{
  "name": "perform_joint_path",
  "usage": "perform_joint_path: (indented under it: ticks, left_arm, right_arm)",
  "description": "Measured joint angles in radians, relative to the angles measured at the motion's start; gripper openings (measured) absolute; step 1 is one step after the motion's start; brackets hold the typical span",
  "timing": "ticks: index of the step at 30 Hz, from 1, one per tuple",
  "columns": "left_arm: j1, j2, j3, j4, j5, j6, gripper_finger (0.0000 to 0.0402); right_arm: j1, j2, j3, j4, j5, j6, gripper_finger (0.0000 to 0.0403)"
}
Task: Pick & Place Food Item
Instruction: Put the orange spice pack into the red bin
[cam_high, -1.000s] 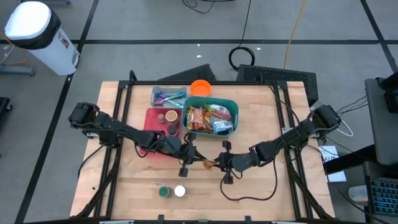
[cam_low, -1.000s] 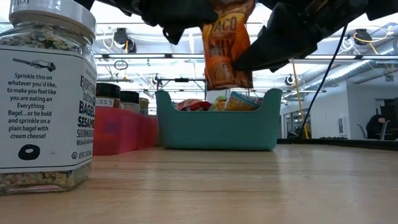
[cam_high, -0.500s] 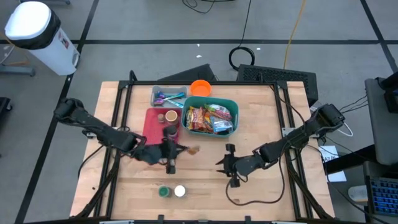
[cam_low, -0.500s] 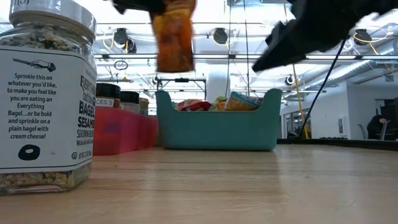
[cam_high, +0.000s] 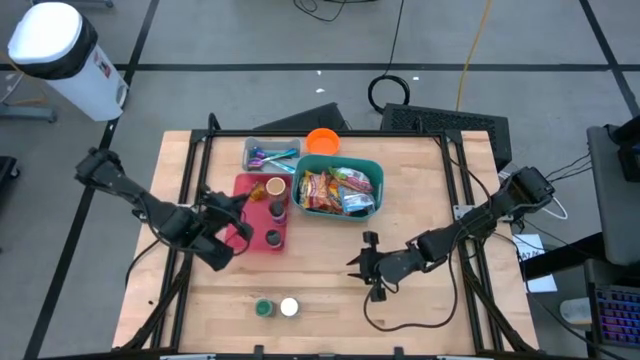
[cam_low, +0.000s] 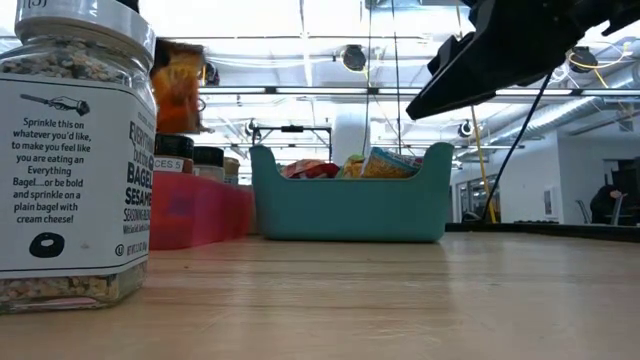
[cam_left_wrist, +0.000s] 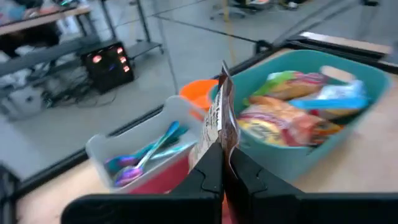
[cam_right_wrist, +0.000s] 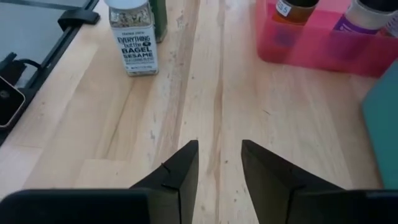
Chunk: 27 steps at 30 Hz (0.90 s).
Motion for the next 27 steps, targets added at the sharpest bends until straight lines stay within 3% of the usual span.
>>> perform_joint_path:
  ticks: [9, 17, 27]
  left_arm:
    - [0.106, -0.129, -0.17, -0.077, 0.034, -0.214, 0.0004]
    - [0.269, -0.167, -0.286, -0.059, 0.144, -0.246, 0.0003]
    - [0.363, -0.164, -0.301, 0.012, 0.225, -0.159, 0.0005]
  right_arm:
    - [0.0, 0.0, 0.0, 0.015, 0.0, 0.0, 0.0114]
    - [0.0, 0.0, 0.0, 0.035, 0.0, 0.0, 0.011]
    - [0.0, 0.0, 0.0, 0.038, 0.0, 0.0, 0.0108]
